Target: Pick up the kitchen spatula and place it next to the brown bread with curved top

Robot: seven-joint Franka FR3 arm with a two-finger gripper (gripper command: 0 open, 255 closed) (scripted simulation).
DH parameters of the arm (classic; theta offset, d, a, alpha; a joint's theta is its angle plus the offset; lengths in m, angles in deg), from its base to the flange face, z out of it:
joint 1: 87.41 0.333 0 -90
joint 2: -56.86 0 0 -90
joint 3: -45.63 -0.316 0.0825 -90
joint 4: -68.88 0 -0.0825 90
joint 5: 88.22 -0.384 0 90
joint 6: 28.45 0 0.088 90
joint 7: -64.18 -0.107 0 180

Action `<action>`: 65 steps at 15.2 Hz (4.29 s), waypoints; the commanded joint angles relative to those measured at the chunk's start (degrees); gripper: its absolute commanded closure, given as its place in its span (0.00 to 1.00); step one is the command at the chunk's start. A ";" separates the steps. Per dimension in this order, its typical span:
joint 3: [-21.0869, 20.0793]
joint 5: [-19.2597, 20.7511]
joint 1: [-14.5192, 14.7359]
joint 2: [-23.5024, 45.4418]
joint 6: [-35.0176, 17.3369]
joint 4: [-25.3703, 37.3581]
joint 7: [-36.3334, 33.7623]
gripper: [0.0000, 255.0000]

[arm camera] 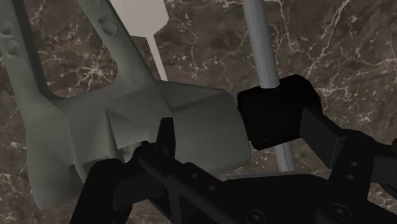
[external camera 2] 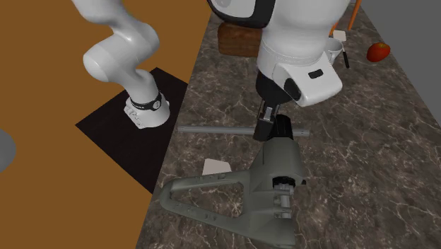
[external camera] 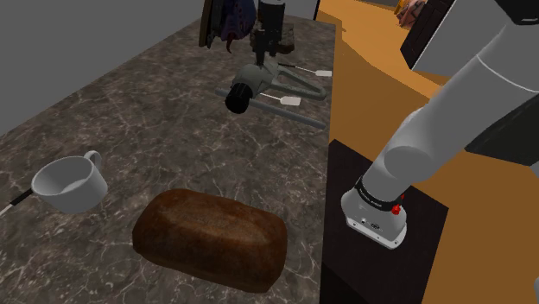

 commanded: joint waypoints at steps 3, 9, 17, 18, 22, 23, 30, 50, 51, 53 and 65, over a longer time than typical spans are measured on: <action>0.02 0.27 0.21 8.79 -2.44 5.45 3.03 0.00; -0.31 0.83 0.28 22.55 -3.81 16.50 7.19 0.00; -0.55 1.47 0.68 35.21 -4.33 27.53 10.33 0.00; -0.54 1.46 0.69 35.40 -5.02 27.03 10.33 0.00; -0.53 1.46 0.67 36.42 -8.12 24.96 10.33 0.00; -0.53 1.46 0.67 36.41 -8.12 24.94 10.33 0.00; -0.53 1.46 0.67 36.41 -8.11 24.95 10.33 0.00; -0.52 1.46 0.69 33.63 -1.67 28.62 10.39 1.00; -0.52 1.46 0.69 33.41 -1.00 29.07 10.40 1.00; -0.52 1.45 0.69 33.00 0.35 30.01 10.41 1.00; -0.51 1.45 0.70 31.57 8.92 37.15 10.48 1.00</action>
